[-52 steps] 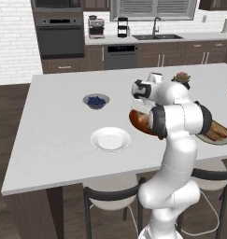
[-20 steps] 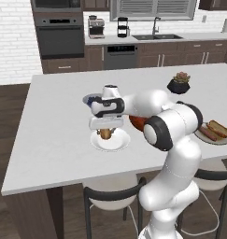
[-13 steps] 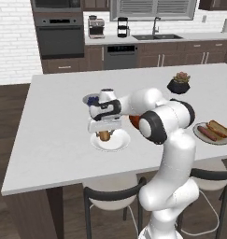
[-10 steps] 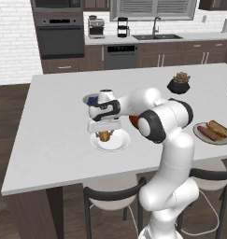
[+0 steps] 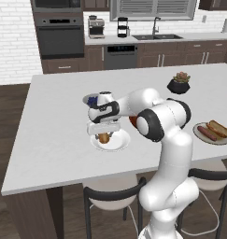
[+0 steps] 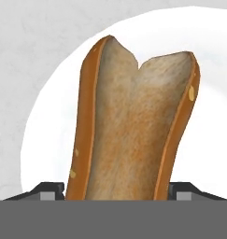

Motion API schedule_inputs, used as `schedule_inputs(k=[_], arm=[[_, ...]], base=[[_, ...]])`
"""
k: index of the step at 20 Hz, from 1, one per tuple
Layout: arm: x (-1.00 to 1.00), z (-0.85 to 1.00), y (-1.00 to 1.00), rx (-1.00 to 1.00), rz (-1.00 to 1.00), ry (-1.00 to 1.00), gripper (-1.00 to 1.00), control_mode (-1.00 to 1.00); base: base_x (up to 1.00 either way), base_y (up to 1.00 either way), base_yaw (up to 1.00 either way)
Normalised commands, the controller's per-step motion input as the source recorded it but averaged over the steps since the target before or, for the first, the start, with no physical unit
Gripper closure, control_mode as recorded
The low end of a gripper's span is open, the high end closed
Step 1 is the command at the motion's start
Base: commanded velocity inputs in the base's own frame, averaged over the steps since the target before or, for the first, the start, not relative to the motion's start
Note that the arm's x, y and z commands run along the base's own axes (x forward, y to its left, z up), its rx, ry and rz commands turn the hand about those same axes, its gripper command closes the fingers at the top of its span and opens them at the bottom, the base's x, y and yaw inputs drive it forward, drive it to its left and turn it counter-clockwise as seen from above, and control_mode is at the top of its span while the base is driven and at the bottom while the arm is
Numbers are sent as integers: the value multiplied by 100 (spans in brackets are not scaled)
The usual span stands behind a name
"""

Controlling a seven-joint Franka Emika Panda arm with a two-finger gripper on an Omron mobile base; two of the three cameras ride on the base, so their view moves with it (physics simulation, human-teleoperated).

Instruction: Place one bun and one sausage from the bowl on each plate.

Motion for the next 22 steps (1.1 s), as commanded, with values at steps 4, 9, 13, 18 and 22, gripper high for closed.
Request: schedule_inputs(k=[4,9,13,18,22], arm=[[1,-11,0,0,0,0,-100,-100],[1,0,0,0,0,0,-100,-100],[1,0,0,0,0,0,-100,-100],[-4,8,-9,0,0,0,-100,-100],[-42,44,-40,0,-7,0,-100,-100]], base=[[0,0,0],[0,0,0],[0,0,0],[0,0,0],[0,0,0]])
